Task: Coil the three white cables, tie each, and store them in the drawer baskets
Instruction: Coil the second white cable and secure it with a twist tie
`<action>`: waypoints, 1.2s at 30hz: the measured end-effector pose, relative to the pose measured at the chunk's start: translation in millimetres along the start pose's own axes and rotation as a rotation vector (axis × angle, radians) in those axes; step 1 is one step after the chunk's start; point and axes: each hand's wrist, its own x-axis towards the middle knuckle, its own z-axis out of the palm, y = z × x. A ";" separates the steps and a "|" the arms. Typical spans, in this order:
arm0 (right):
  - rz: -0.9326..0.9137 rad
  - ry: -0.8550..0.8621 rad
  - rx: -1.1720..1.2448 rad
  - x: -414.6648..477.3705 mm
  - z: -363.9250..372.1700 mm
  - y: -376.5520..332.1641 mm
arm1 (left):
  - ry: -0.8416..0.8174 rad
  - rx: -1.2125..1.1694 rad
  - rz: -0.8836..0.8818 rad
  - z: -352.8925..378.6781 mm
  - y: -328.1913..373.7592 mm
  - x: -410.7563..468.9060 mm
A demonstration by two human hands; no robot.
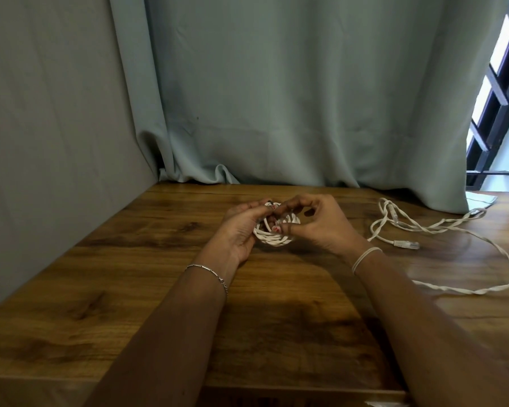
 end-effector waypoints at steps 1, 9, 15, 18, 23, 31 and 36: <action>-0.010 0.000 -0.005 -0.1 0.7 -0.2 | 0.000 0.002 -0.004 -0.4 -0.1 0.8; 0.030 0.156 -0.029 2.5 7.4 3.3 | -0.054 0.006 -0.029 0.8 -0.1 -2.1; 0.081 0.197 0.081 2.4 1.3 0.8 | -0.078 0.029 -0.019 2.3 -2.1 -0.5; 0.065 0.107 0.070 0.1 1.8 -1.4 | -0.082 -0.017 -0.020 -0.5 -1.0 0.1; 0.004 0.076 -0.017 0.2 3.0 -0.9 | -0.081 0.016 -0.035 -2.8 -0.9 -0.2; -0.053 0.065 -0.060 0.3 6.7 1.2 | -0.072 0.020 -0.053 -5.4 -2.7 4.5; -0.014 0.131 -0.091 0.7 7.8 3.0 | -0.072 -0.024 -0.047 -2.8 -1.8 2.5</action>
